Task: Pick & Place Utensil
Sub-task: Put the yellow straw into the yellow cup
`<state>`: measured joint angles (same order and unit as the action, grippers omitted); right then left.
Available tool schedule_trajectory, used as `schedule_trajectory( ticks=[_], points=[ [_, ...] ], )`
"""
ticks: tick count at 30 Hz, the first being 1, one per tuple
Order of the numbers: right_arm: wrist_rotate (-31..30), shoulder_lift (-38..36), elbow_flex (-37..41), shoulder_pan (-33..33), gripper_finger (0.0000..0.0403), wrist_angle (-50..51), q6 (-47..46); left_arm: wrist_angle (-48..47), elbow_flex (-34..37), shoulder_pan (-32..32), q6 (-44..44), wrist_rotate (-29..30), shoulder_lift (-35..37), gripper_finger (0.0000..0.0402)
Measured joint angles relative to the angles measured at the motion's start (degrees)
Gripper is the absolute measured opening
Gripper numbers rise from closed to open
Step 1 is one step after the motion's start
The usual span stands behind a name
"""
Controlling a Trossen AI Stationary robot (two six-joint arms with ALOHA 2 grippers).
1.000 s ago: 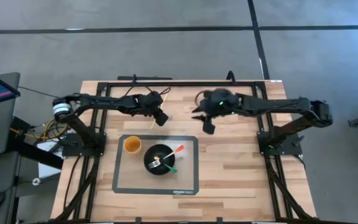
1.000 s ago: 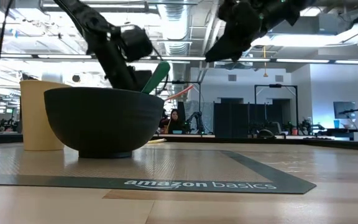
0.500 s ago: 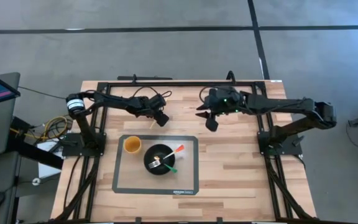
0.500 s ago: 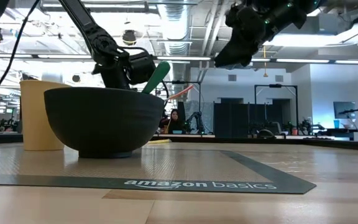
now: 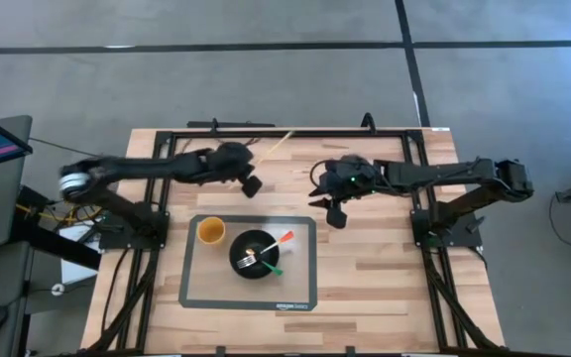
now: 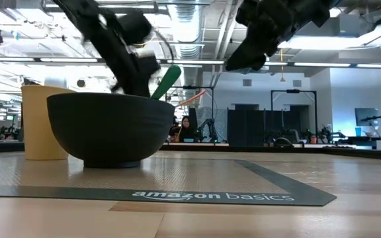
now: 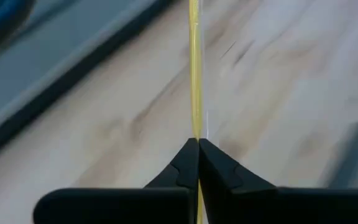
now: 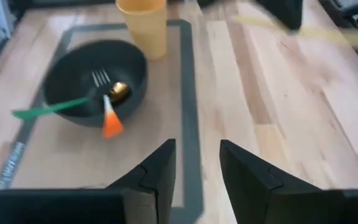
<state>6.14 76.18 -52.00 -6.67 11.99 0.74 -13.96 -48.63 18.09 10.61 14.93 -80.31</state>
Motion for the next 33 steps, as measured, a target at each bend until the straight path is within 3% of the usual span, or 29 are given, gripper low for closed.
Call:
schedule_trajectory(
  ticks=[8, 12, 16, 21, 25, 33],
  points=[
    [-0.06, 0.0, -0.1, 2.32, 0.0118, 0.88, -2.85, 2.54, 11.07, -14.94, -1.28, 0.38, 30.65, 0.0004],
    [-0.09, 0.0, -0.1, 3.35, 0.0118, 0.84, -3.87, 11.51, 22.03, -24.45, -0.52, 1.37, 42.61, 0.0004],
    [-0.12, 0.0, -0.1, 3.82, 0.0118, 0.69, -4.3, 20.74, 31.36, -32.79, -5.9, 7.24, 51.38, 0.0004],
    [-0.16, 0.0, -0.1, 3.82, 0.0118, -1.69, -4.38, 34.03, 41.69, -39.44, -7.39, 17.42, 55.1, 0.0004],
    [-0.16, 0.0, -0.1, 3.82, 0.0118, -2.75, -4.29, 41.31, 47.85, -43.15, -6.66, 19.04, 54.27, 0.0004],
    [-0.18, 0.0, -0.1, 3.53, 0.0118, -4.03, -3.37, 42.3, 48.31, -47.06, -5.04, 23.38, 49.95, 0.0003]
  ],
)
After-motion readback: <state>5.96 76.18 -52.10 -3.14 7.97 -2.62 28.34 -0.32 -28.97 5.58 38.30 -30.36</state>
